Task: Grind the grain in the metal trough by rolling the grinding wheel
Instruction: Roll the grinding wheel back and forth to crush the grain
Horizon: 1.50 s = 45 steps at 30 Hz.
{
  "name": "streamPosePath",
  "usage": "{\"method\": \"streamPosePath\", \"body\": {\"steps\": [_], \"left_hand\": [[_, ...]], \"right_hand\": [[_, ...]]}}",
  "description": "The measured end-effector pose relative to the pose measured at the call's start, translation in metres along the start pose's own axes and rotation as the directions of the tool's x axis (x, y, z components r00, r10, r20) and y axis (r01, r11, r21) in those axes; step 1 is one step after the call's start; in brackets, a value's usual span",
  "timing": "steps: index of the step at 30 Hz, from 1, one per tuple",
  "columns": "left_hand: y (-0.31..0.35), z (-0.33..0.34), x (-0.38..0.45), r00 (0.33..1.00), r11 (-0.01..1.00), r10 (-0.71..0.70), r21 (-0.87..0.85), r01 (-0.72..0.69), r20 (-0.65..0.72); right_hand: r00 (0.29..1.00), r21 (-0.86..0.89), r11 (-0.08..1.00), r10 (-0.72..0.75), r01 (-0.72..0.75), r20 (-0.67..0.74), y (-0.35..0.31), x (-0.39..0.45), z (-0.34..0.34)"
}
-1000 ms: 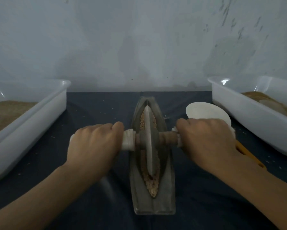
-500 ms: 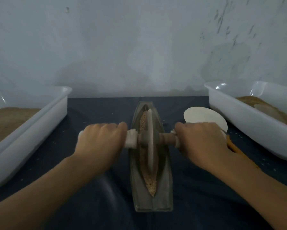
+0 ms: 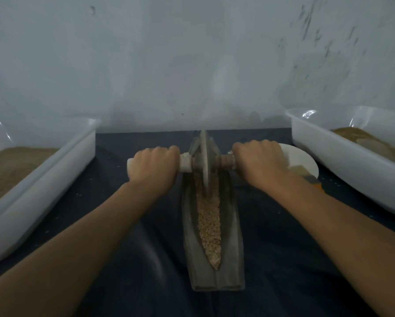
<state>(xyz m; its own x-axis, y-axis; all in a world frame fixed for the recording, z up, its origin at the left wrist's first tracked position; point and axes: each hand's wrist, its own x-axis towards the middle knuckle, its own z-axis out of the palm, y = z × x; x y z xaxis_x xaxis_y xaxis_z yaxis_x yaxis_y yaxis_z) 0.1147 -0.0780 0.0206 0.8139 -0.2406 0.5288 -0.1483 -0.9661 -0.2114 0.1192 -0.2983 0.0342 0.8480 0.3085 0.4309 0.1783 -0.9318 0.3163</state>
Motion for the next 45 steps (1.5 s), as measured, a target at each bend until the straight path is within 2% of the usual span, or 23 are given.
{"method": "streamPosePath", "body": {"steps": [2,7,12,17,21,24,25,29,31,34,39,43,45], "left_hand": [[-0.002,-0.008,-0.016,1.000,1.000,0.017,-0.026,-0.016,0.005],[-0.002,-0.050,-0.077,0.979,0.979,0.196,-0.049,-0.199,-0.063],[-0.001,-0.055,-0.078,0.984,0.984,0.175,-0.042,-0.175,-0.001],[0.002,-0.015,-0.041,0.993,0.997,0.078,-0.003,-0.078,-0.087],[0.001,-0.003,-0.018,0.999,0.999,-0.001,0.041,0.003,-0.041],[0.001,-0.021,-0.030,0.998,0.998,0.055,0.002,-0.055,0.034],[0.000,-0.029,-0.040,0.995,0.995,0.097,0.004,-0.097,0.020],[-0.003,-0.055,-0.077,0.964,0.966,0.254,-0.028,-0.257,-0.081],[-0.004,-0.056,-0.077,0.964,0.966,0.257,-0.011,-0.258,-0.073],[0.000,-0.043,-0.056,0.976,0.976,0.214,0.056,-0.212,-0.031],[0.003,-0.010,-0.005,0.998,0.991,0.044,0.129,-0.038,-0.041],[0.002,-0.019,-0.008,0.996,0.995,0.077,0.061,-0.080,0.042],[-0.001,-0.029,-0.030,0.990,0.989,0.139,0.048,-0.140,0.027]], "right_hand": [[0.999,0.000,0.999,-0.047,0.047,0.008,0.000,-0.016,-0.008],[0.996,0.013,0.996,-0.085,0.085,0.041,-0.004,-0.079,-0.040],[0.996,0.036,0.998,-0.048,0.045,0.081,-0.009,-0.078,-0.043],[1.000,-0.050,0.999,-0.015,0.015,-0.001,-0.007,-0.034,-0.013],[1.000,-0.045,0.999,-0.024,0.024,0.007,-0.004,-0.010,-0.009],[0.998,0.028,0.998,-0.051,0.050,0.049,-0.002,-0.030,-0.016],[0.997,0.037,0.998,-0.061,0.059,0.048,-0.001,-0.044,-0.018],[0.987,0.054,0.991,-0.112,0.119,-0.111,-0.003,-0.096,-0.029],[0.990,0.066,0.993,-0.093,0.101,-0.106,-0.001,-0.097,-0.029],[1.000,0.015,1.000,-0.017,0.018,-0.019,-0.003,-0.071,-0.014],[0.999,0.033,0.999,0.033,-0.033,-0.025,-0.001,-0.013,0.012],[1.000,0.046,0.999,-0.015,0.015,0.013,0.001,-0.019,0.002],[0.998,0.056,0.997,-0.058,0.057,0.021,0.000,-0.045,-0.009]]}}
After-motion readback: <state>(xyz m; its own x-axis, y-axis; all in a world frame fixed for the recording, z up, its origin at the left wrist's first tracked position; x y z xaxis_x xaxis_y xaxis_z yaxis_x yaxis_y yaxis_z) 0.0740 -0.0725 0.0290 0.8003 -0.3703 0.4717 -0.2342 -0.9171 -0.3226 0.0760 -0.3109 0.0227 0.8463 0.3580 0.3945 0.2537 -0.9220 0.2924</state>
